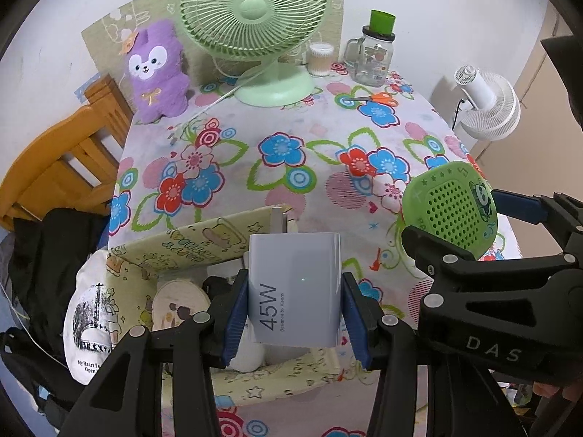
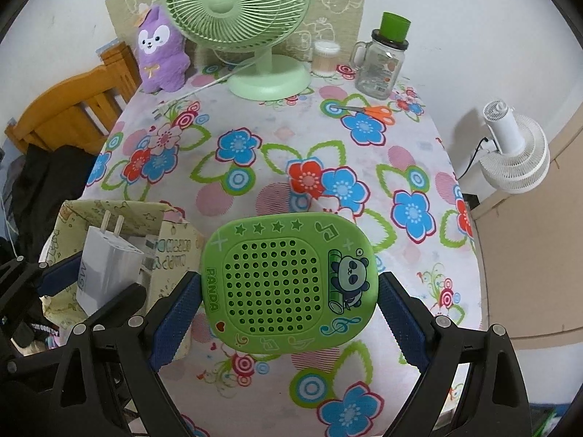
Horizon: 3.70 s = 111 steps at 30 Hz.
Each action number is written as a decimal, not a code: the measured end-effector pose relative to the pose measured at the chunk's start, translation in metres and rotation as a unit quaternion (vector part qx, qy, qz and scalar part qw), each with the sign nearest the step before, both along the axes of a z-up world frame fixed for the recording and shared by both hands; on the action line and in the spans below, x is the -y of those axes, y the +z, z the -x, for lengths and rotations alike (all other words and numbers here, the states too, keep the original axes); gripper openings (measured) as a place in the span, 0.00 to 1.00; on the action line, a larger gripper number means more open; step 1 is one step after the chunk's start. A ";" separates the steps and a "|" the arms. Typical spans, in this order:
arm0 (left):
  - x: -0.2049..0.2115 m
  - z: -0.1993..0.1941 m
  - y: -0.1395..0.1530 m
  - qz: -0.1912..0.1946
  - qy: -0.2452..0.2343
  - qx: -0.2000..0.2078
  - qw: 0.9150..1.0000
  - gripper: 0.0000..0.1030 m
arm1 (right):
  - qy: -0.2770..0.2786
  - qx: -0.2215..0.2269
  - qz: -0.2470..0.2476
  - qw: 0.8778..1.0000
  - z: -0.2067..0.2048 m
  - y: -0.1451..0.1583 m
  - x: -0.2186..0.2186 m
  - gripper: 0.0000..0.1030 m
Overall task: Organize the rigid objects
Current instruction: 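Lift the charger with the left tool while the right tool lifts the speaker toward the box, then lower the charger into the box with the left tool while the right tool lowers the speaker inside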
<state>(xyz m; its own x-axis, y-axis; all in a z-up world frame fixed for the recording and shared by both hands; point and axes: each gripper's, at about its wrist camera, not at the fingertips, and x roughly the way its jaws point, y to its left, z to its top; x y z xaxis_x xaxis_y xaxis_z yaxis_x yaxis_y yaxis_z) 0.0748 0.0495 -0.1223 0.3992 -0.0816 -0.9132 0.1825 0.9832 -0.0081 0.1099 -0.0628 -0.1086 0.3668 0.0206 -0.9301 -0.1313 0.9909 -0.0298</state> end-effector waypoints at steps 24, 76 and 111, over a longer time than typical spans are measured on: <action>-0.073 0.003 -0.047 0.010 0.020 -0.057 0.998 0.48 | 0.020 -0.046 -0.008 0.999 0.004 -0.041 -0.071 0.92; -0.098 0.028 -0.042 -0.020 0.014 -0.050 0.998 0.94 | 0.078 -0.038 -0.013 0.996 0.023 -0.035 -0.138 0.93; -0.108 0.025 -0.038 0.015 0.041 -0.063 0.997 0.95 | 0.073 -0.071 -0.055 0.993 0.010 -0.051 -0.152 0.97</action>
<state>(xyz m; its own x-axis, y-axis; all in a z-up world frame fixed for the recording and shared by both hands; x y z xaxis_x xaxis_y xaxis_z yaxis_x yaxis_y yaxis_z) 0.0498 0.1575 -0.1600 0.2888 -0.0818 -0.9539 0.0963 0.9938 -0.0561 0.0998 0.0894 -0.1599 0.2183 0.1687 -0.9612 -0.2698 0.9570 0.1067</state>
